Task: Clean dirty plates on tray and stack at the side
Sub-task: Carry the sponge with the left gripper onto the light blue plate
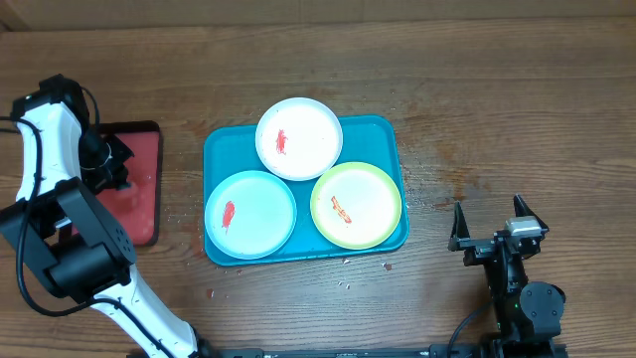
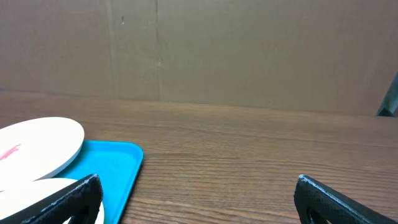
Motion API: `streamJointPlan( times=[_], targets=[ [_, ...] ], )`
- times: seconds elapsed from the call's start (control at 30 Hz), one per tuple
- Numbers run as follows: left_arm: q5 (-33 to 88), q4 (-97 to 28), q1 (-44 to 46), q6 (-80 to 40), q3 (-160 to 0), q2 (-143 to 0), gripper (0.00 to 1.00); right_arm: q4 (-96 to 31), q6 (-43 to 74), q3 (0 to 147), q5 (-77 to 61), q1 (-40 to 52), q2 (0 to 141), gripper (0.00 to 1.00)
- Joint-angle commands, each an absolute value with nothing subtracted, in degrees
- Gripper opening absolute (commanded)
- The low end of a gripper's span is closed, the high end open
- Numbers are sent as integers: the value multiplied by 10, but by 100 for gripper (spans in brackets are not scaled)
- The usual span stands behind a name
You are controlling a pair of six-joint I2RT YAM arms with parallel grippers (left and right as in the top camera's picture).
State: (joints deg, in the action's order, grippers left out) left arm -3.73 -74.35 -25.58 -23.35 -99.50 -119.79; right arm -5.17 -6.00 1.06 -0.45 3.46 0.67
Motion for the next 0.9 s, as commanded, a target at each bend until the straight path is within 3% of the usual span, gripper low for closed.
streamJointPlan(
  times=[0.0, 0.27, 0.5, 0.73, 0.87],
  targets=[
    [-14, -780, -253, -219, -1044, -1141, 4, -48, -60, 5, -1, 34, 2, 100],
    [29, -790, -176, -206, -1041, -966, 4, -48, -60, 5, -1, 34, 2, 100],
    [84, -833, -45, -206, -981, -922, 4, -48, -60, 5, -1, 34, 2, 100],
    [102, -712, 110, -194, -787, -922, 4, -48, -60, 5, -1, 34, 2, 100],
    [100, -623, 145, -226, -688, -922, 4, -48, -60, 5, -1, 34, 2, 100]
  ],
)
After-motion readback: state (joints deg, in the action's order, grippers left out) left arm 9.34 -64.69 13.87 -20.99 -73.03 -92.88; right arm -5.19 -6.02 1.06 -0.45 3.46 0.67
